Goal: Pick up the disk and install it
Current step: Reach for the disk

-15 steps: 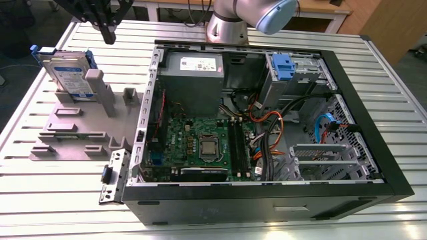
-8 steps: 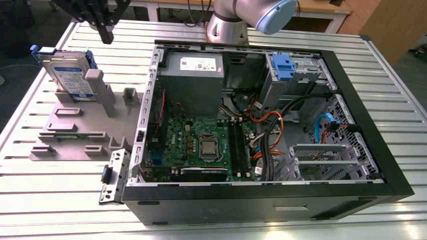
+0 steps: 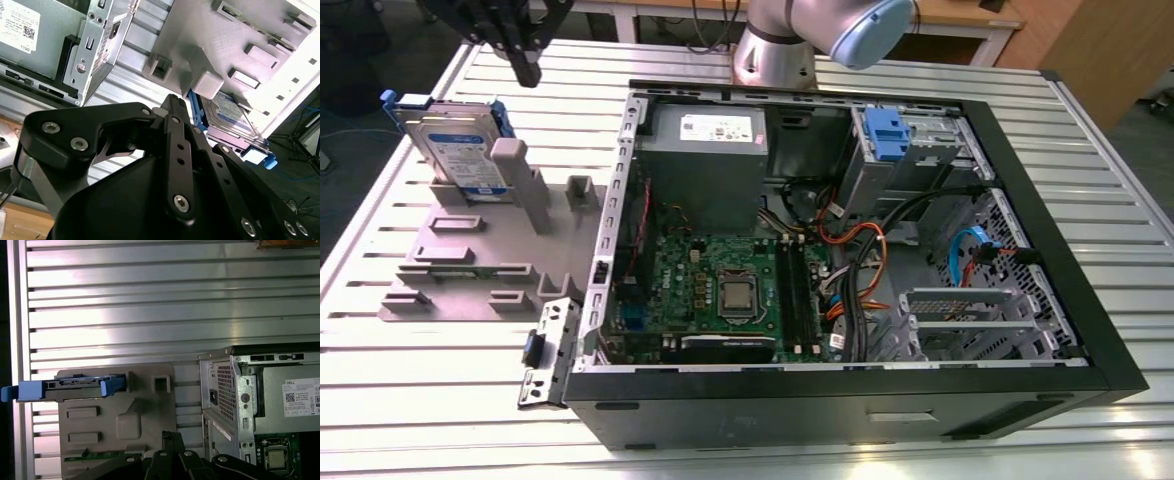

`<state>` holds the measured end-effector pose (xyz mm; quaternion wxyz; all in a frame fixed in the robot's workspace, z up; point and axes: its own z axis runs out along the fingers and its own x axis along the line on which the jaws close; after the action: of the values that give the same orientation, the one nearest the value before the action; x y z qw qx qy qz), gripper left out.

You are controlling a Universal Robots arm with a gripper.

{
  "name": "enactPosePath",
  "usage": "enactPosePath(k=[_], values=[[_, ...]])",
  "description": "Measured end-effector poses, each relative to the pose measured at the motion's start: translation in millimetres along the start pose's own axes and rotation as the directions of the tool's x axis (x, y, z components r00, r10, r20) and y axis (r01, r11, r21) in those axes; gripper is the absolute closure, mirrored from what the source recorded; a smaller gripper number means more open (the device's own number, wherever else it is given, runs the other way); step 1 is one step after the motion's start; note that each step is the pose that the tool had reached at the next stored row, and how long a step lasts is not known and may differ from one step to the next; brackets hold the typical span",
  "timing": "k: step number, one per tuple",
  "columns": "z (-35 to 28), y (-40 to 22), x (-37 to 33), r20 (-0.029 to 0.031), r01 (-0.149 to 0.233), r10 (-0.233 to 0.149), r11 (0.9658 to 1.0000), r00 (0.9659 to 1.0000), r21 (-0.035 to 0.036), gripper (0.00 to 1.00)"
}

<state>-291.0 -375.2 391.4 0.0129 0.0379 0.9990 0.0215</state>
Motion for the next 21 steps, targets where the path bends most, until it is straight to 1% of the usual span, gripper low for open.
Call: enactPosePath(k=[11,21], values=[[0.0,0.2,2.6,0.0000,0.000,0.000,1.0000,1.0000,0.0000,0.89],[0.0,1.1,8.9,0.0000,0.000,0.000,1.0000,1.0000,0.0000,0.89]])
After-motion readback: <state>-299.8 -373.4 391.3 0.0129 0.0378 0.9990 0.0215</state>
